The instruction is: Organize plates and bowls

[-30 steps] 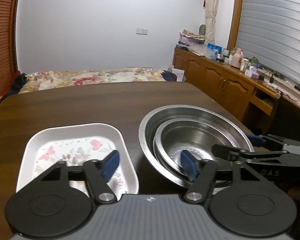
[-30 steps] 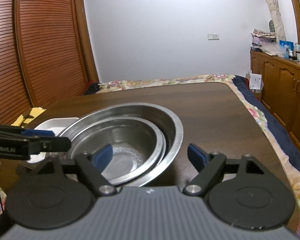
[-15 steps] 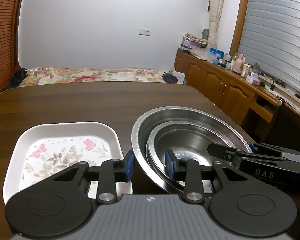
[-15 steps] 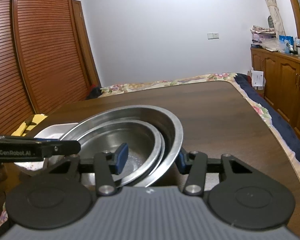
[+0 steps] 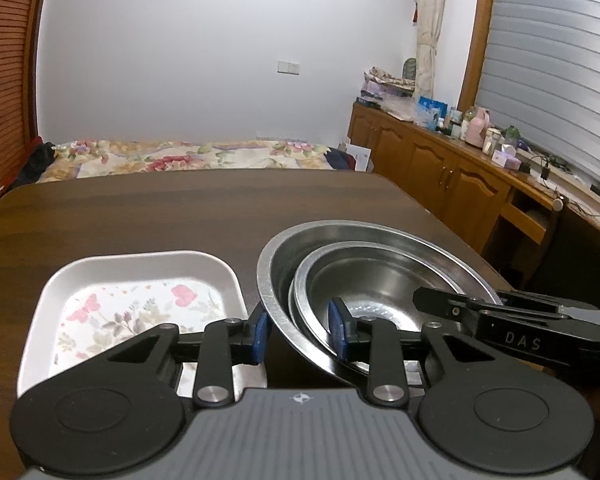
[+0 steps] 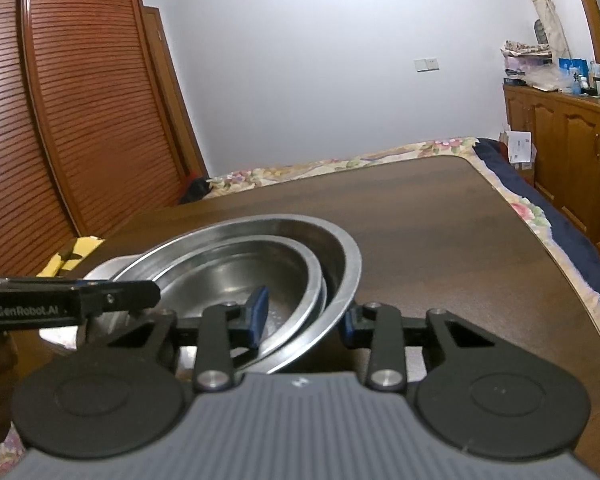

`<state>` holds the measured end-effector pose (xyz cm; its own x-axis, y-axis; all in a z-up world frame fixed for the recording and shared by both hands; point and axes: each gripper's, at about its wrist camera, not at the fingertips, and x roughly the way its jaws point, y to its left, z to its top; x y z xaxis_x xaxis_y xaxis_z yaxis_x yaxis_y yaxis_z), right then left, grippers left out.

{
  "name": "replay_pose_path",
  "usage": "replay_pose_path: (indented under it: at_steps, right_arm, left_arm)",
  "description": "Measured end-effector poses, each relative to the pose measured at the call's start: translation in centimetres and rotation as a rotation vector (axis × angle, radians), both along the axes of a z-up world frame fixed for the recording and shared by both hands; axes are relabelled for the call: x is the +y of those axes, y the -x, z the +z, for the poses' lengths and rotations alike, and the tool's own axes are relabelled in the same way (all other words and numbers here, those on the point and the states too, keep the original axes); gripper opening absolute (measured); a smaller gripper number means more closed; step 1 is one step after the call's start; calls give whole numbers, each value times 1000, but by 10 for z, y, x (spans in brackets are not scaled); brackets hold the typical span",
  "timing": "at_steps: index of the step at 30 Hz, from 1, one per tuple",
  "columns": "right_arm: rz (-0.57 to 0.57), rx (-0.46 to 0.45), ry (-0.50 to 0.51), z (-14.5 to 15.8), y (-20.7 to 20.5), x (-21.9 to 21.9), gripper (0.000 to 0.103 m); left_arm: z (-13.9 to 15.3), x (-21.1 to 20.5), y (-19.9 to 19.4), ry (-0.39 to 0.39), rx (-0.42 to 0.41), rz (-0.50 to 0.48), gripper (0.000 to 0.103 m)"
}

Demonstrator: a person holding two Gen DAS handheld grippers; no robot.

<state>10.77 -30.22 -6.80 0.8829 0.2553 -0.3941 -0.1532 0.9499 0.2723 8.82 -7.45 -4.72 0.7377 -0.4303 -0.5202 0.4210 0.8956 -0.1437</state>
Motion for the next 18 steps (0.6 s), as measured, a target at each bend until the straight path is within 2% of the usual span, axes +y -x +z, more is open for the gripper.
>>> replay_pose_path:
  at_steps: [18]
  right_arm:
    - [106, -66, 0, 29, -10, 36, 37]
  left_arm:
    - [35, 57, 7, 39, -78, 55, 33]
